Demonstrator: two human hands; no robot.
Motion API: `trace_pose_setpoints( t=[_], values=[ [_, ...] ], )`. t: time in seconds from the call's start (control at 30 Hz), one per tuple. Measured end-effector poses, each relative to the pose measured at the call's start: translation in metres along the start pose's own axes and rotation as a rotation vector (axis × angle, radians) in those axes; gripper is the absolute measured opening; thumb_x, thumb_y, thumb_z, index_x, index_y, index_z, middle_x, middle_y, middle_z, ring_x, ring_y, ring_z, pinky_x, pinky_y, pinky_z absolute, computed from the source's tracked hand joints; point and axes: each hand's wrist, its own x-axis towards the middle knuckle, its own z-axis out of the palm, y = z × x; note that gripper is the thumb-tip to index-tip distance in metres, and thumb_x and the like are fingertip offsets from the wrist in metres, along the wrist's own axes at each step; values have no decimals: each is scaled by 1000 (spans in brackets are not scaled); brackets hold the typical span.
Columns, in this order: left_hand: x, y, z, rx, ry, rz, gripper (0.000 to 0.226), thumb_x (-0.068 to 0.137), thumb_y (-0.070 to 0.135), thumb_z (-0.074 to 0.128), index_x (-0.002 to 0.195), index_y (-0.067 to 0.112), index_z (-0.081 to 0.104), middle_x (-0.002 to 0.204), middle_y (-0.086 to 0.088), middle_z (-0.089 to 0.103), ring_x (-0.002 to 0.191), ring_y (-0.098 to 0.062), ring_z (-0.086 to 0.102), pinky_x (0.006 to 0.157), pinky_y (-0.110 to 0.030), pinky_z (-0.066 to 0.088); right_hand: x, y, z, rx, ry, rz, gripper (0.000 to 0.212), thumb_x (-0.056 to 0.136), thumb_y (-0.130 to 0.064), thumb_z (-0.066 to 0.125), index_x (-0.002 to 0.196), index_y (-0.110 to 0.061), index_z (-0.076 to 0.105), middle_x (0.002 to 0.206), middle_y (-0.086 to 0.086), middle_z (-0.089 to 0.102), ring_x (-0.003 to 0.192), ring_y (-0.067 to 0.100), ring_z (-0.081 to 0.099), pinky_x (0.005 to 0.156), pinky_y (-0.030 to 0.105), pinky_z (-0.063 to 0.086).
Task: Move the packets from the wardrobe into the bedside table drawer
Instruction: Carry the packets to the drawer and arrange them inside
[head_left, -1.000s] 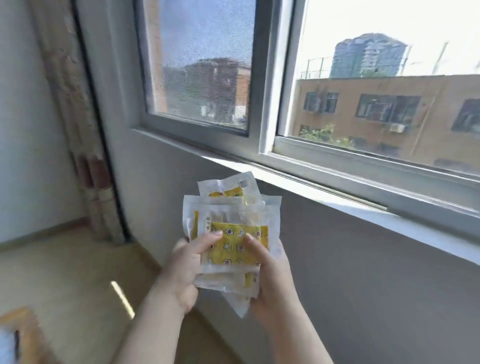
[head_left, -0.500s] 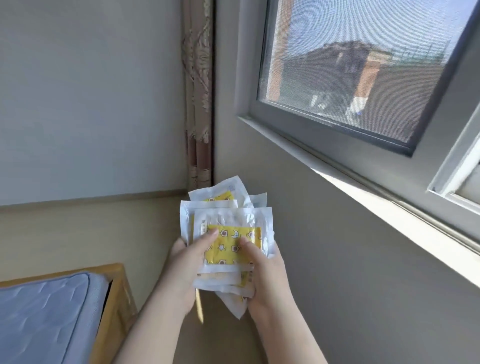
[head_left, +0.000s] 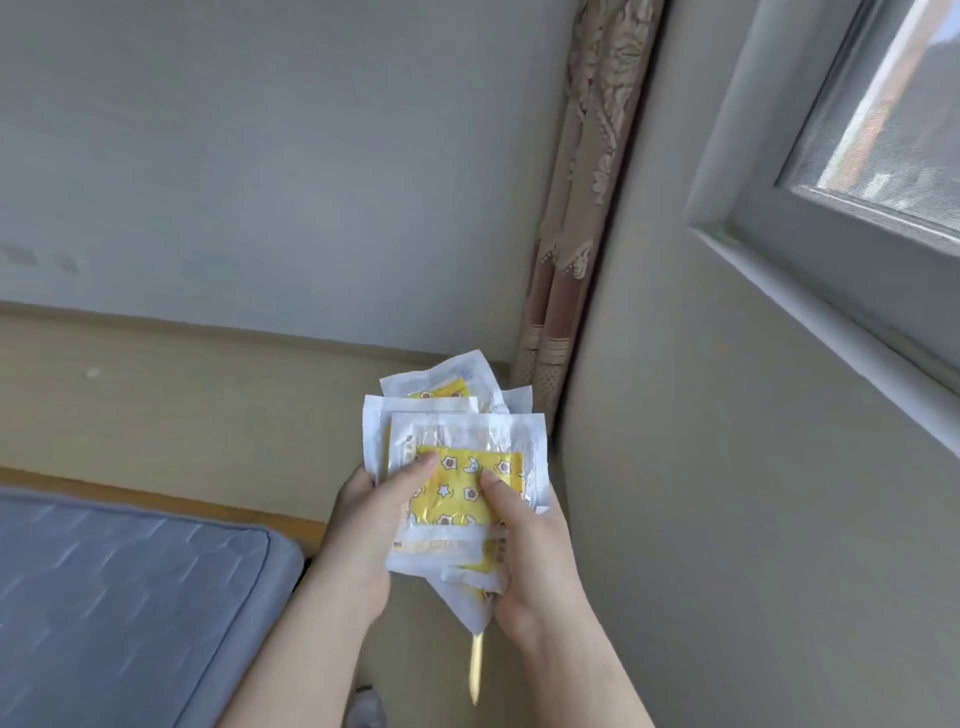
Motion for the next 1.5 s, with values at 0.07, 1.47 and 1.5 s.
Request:
trace_pose_setpoints(
  t=[0.07,1.47,1.5],
  values=[
    [49,15,0,-14,14,24,14,82,16,68,97,15,69,83,-5,75,72,-23,72,67,-37,55,52,-7,17,-19,-27,-2,25,91,-15,59,116,-16,61,101,12,73,81,26,72,48,26,53],
    [856,332,-86,-155,553,317,22,89,16,59,109,13,67,96,-12,74,84,-32,71,66,-39,58,910,-102,433,-155,-648,341,36,87,-15,62,123,-11,59,107,19,70,94,39,68,71,47,58],
    [867,348,-102,-167,563,326,22,89,17,59,109,13,66,96,-12,74,84,-32,72,64,-38,58,920,-99,458,-163,-668,355,37,86,-15,63,123,-11,59,107,20,70,94,40,68,72,49,58]
  ],
)
